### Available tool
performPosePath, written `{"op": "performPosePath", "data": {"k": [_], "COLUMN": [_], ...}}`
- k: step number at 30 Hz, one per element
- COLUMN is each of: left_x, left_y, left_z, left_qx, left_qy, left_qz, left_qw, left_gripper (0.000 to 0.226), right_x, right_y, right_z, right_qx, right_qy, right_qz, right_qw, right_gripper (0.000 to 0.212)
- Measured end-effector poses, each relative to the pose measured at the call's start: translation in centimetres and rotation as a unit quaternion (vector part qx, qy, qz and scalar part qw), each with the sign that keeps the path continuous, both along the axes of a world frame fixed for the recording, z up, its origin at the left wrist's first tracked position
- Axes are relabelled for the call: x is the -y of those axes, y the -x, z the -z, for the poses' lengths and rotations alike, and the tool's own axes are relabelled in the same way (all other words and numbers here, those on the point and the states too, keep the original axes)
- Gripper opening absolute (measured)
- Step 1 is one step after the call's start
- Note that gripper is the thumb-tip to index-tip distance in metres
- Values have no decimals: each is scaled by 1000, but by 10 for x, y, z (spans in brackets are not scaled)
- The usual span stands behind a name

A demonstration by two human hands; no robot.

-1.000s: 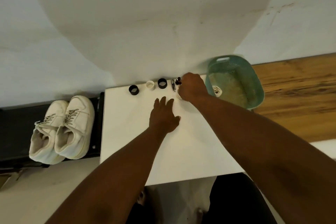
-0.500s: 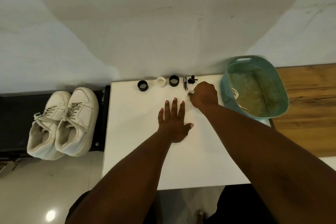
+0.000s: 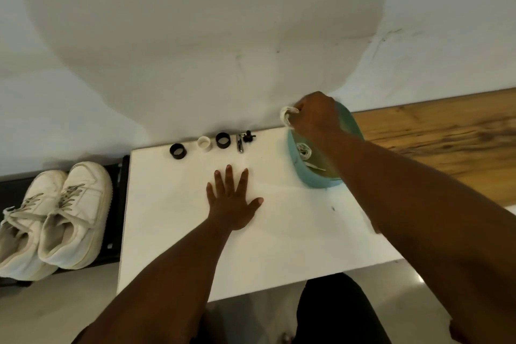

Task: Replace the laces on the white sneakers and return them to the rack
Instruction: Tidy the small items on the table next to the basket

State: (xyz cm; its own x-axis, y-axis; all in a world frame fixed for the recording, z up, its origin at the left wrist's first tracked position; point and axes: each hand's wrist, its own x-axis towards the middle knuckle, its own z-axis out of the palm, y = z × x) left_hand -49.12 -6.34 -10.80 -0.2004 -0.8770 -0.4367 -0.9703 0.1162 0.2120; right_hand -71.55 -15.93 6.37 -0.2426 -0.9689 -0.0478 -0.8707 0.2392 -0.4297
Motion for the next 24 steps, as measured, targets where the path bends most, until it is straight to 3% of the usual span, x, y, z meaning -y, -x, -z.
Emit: {"op": "performPosePath", "data": {"k": [3, 6, 11, 16, 19, 21, 24], "left_x": [-5, -4, -5, -6, -6, -5, 6], "left_y": [-2, -1, -1, -2, -1, -3, -9], "left_z": [5, 9, 14, 11, 9, 6, -4], "left_qx": [-6, -4, -4, 7, -10, -16, -42], "left_qy": [32, 44, 74, 74, 67, 55, 66], "left_qz": [3, 3, 4, 8, 4, 2, -7], "left_qw": [999, 999, 997, 997, 998, 998, 997], "left_gripper": [87, 87, 86, 87, 87, 88, 86], "right_x": [-1, 7, 12, 16, 15, 14, 24], "right_y": [40, 62, 66, 59, 54, 40, -5], "right_z": [16, 48, 75, 75, 61, 48, 36], "right_qx": [-10, -30, -119, -107, -85, -18, -11], "right_qy": [-3, -81, -192, -238, -182, -94, 80], "right_qz": [26, 60, 46, 48, 82, 83, 5], "right_qw": [1000, 994, 973, 964, 976, 992, 997], "right_gripper": [29, 43, 46, 45, 39, 33, 26]}}
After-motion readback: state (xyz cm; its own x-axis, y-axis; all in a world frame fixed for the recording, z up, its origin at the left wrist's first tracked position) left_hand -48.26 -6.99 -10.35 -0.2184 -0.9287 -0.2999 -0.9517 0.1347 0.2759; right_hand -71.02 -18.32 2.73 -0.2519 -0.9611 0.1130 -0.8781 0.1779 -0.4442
